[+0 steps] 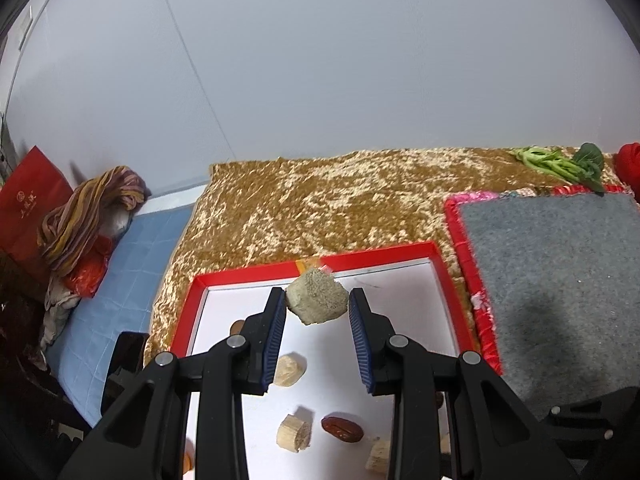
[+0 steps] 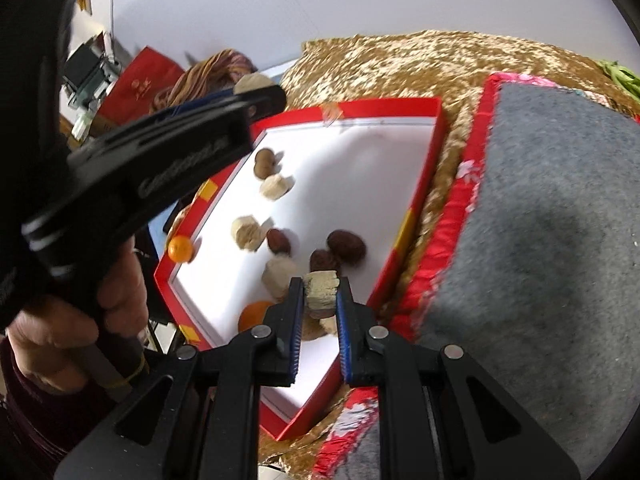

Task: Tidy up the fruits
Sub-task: 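Carry both held beige pieces from the grey mat over the white tray, then open both tools to drop the beige pieces into the white tray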

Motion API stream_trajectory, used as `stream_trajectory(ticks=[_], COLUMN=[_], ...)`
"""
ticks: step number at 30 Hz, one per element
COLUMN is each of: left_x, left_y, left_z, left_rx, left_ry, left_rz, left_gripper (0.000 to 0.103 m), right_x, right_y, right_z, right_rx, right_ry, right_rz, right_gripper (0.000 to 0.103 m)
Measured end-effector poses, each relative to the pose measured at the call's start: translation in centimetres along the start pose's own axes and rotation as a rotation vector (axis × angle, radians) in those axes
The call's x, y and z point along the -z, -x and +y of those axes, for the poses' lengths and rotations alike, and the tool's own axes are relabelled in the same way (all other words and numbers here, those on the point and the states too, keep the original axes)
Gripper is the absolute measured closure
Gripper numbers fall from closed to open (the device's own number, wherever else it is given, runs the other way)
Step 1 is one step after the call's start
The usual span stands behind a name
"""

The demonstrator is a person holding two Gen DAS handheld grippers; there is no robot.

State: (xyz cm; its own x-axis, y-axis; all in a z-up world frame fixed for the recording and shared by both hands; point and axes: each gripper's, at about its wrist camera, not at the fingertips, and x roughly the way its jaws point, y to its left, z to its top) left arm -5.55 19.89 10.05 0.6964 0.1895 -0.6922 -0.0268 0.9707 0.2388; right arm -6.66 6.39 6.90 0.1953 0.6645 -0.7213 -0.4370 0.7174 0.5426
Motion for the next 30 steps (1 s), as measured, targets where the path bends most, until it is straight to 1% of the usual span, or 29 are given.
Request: stream_trajectory(ticks=[8, 19, 20, 21, 22, 23, 24, 25, 26, 27, 29, 30], left_x=[0.3, 0.2, 0.2, 0.2, 0.1, 0.1, 0.0, -0.1, -0.2, -0.3, -0.5, -0.6], left_y=[-0.9, -1.2, -1.2, -1.1, -1.0, -0.8, -0.6, -0.3, 0.0, 0.4, 0.9, 1.1], left_z=[0.9, 1.3, 1.4, 1.4, 1.5, 1.6, 1.6, 1.8, 1.9, 2.0, 2.3, 2.4], left_rx=[-0.02, -0.028, -0.03, -0.033, -0.037, -0.04, -0.046, -0.051, -0.056, -0.062, -0.06, -0.056], left_ry=[0.03, 0.044, 0.046, 0.047, 0.05, 0.052, 0.056, 0.062, 0.069, 0.079, 0.097, 0.106], left_rz=[0.049, 0.055, 0.052, 0.048, 0.038, 0.028, 0.014, -0.004, -0.021, -0.042, -0.069, -0.079], left_gripper=[0.071, 0.07, 0.069, 0.067, 0.061, 0.054, 0.05, 0.042, 0.036, 0.034, 0.025, 0.022], right_x=[0.5, 1.2, 1.1, 1.1, 1.1, 1.0, 1.0, 0.9, 0.9, 0.8, 0.5, 0.4], right_y=[-0.4, -0.8, -0.8, -0.7, -0.7, -0.6, -0.4, -0.2, 0.2, 0.5, 1.2, 1.5], right_z=[1.1, 2.3, 2.4, 2.5, 2.5, 2.6, 2.7, 2.7, 2.8, 2.8, 2.9, 2.9], right_rx=[0.01, 0.038, 0.041, 0.04, 0.036, 0.033, 0.033, 0.031, 0.024, 0.019, 0.017, 0.018], right_ry=[0.047, 0.114, 0.118, 0.116, 0.116, 0.118, 0.12, 0.122, 0.123, 0.127, 0.133, 0.133], right_rz=[0.011, 0.015, 0.017, 0.019, 0.021, 0.021, 0.019, 0.011, -0.007, -0.022, -0.049, -0.061], right_gripper=[0.086, 0.086, 0.085, 0.082, 0.079, 0.071, 0.06, 0.056, 0.053, 0.053, 0.053, 0.053])
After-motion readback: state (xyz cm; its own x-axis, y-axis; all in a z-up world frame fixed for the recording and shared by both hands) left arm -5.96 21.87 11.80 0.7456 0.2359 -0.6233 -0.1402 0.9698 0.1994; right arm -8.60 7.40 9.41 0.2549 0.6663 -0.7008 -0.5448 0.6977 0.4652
